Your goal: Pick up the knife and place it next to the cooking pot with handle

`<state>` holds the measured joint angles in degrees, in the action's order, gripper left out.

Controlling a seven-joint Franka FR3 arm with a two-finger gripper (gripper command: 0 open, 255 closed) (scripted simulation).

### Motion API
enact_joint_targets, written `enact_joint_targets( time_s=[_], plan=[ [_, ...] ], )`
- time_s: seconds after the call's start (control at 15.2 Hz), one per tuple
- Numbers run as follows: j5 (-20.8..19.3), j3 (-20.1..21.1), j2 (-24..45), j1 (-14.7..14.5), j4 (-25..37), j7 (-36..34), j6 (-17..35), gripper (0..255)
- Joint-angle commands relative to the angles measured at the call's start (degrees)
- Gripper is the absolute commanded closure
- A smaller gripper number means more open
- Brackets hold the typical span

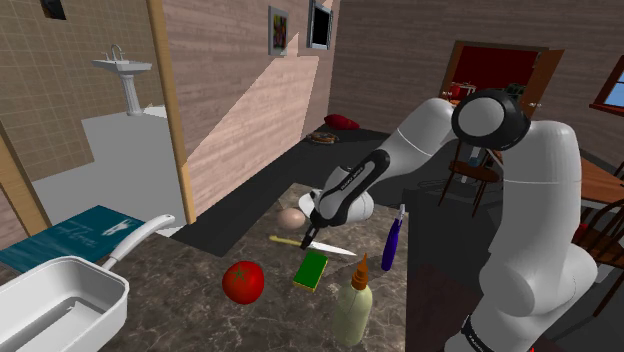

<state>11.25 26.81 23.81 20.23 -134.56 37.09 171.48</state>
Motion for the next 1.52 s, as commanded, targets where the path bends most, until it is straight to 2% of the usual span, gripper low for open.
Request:
enact_joint_targets(
  time_s=[0.0,0.79,1.45],
  plan=[
    [0.44,0.71,-1.18,0.56,-0.5,0.06,-1.0,255],
    [4.25,4.62,-10.61,4.05,-0.87,0.88,-9.65,255],
    [7.58,6.15,-17.92,5.7,0.29,1.74,-17.6,255]
  ],
)
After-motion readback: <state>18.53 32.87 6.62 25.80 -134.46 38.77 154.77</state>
